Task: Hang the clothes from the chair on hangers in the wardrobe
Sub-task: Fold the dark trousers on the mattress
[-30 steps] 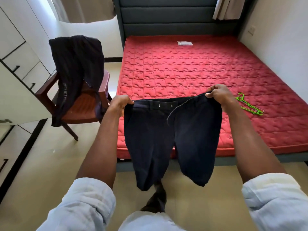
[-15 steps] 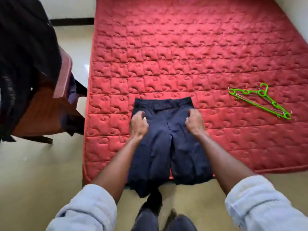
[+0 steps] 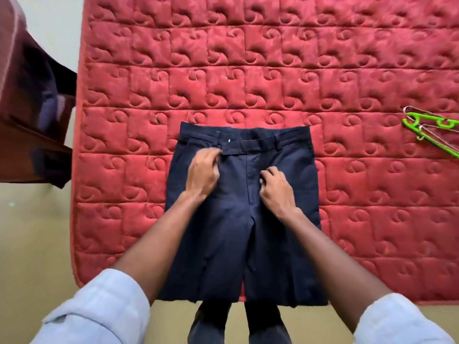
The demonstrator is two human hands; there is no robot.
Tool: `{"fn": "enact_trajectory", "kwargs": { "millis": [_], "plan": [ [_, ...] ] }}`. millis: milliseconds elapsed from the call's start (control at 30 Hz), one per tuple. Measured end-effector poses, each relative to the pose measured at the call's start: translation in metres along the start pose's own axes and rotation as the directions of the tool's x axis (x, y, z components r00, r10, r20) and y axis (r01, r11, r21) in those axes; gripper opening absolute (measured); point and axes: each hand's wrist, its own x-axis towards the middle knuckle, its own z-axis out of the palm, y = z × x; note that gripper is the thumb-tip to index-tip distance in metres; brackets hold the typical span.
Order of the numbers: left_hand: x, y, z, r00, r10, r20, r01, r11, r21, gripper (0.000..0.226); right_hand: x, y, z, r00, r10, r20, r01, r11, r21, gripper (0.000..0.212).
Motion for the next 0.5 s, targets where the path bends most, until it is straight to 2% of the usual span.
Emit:
{"fn": "enact_trajectory", "kwargs": {
  "millis": [67, 133, 233, 300, 367, 500],
  "plan": [
    [0.035, 0.008, 0.006, 0.995, 0.097, -0.015, -0.096, 0.995, 0.018, 0.036, 0.025, 0.002, -0.001, 0.986, -0.046, -0.161, 0.053, 0.998, 0.042, 0.012],
    [0.065, 0.016, 0.009, 0.986, 0.159, 0.046, -0.160, 0.987, 0.030, 0.031, 0.048, 0.001, -0.003, 0.957, -0.090, -0.276, 0.113, 0.991, 0.070, 0.023],
    [0.097, 0.023, 0.016, 0.960, 0.185, 0.210, -0.204, 0.976, 0.073, 0.032, 0.075, -0.002, 0.000, 0.949, -0.166, -0.268, 0.171, 0.985, -0.007, 0.051],
    [0.107, 0.025, 0.019, 0.939, 0.186, 0.287, -0.229, 0.966, 0.122, 0.032, 0.083, -0.003, 0.004, 0.951, -0.196, -0.238, 0.187, 0.980, -0.060, 0.055],
    [0.116, 0.028, 0.019, 0.934, 0.123, 0.336, -0.185, 0.970, 0.159, 0.025, 0.087, -0.002, 0.007, 0.946, -0.191, -0.262, 0.185, 0.982, -0.047, 0.048],
    [0.132, 0.034, 0.020, 0.891, 0.002, 0.455, -0.113, 0.970, 0.216, 0.015, 0.076, 0.000, 0.009, 0.892, -0.185, -0.413, 0.202, 0.979, -0.004, 0.022]
  ]
}}
